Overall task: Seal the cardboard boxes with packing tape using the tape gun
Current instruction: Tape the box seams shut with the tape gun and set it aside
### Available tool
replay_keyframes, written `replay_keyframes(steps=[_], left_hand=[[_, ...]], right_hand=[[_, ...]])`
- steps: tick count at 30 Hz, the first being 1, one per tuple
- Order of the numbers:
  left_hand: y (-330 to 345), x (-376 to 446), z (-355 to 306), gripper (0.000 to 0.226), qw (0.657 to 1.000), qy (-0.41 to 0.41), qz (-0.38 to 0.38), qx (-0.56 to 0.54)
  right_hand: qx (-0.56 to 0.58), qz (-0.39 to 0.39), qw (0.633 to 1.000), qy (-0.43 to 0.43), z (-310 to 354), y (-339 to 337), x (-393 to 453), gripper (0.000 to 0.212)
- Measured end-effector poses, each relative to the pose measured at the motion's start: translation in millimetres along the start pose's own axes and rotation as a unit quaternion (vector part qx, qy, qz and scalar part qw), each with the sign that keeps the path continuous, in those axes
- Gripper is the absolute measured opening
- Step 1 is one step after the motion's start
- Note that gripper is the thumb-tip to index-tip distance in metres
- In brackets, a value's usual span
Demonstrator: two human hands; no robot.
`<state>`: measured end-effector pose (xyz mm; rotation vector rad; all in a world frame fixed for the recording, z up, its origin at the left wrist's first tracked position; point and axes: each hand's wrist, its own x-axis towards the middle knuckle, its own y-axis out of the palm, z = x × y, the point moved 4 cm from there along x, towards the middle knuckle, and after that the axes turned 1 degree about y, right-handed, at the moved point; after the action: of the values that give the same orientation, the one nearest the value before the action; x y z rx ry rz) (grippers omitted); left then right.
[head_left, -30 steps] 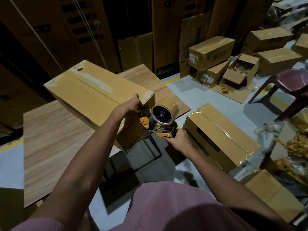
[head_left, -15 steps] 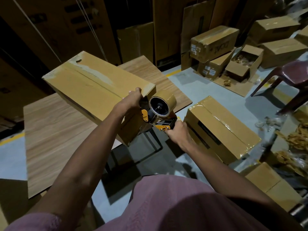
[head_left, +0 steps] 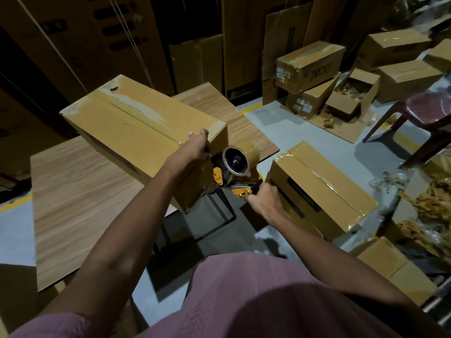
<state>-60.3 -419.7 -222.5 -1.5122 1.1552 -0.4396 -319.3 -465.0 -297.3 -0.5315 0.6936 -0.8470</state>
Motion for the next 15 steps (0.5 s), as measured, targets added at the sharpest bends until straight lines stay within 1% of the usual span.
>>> replay_keyframes(steps=[2, 5, 7, 9, 10, 11, 14, 15], left_hand=[[1.3, 2.3, -0.4, 0.069, 1.000, -0.011, 0.010, -0.001], [1.1, 6.4, 2.0, 0.100, 0.999, -0.040, 0.010, -0.026], [0.9, 6.6, 0.7, 0.109, 0.999, -0.033, 0.009, -0.032], [-1.0, 2.5, -2.9, 0.111, 0.999, -0.022, 0.008, -0.025], [-1.2, -1.1, -4.2, 0.104, 1.000, -0.017, 0.008, -0.022], [-2.1, -6.1, -6.3, 0.090, 1.000, -0.008, 0.007, -0.017], [-0.4, -13.5, -6.4, 0.037, 0.999, 0.040, -0.002, 0.007], [1.4, -13.6, -4.4, 0.028, 0.999, 0.049, -0.008, 0.015]], right_hand=[[0.036, -0.002, 0.998, 0.049, -21.0, 5.5, -2.2, 0.023], [0.118, -0.019, 0.987, 0.108, -34.7, 11.2, -3.8, 0.022], [0.171, -0.015, 0.975, 0.137, -35.7, 14.4, -1.1, 0.020], [0.221, -0.007, 0.963, 0.154, -32.9, 20.5, 3.7, 0.019], [0.247, -0.004, 0.956, 0.160, -29.8, 25.2, 5.1, 0.019], [0.273, -0.002, 0.948, 0.165, -25.5, 29.4, 6.2, 0.018], [0.343, 0.001, 0.921, 0.184, -9.6, 40.2, 12.3, 0.013], [0.361, 0.004, 0.913, 0.191, -5.0, 41.9, 14.8, 0.011]])
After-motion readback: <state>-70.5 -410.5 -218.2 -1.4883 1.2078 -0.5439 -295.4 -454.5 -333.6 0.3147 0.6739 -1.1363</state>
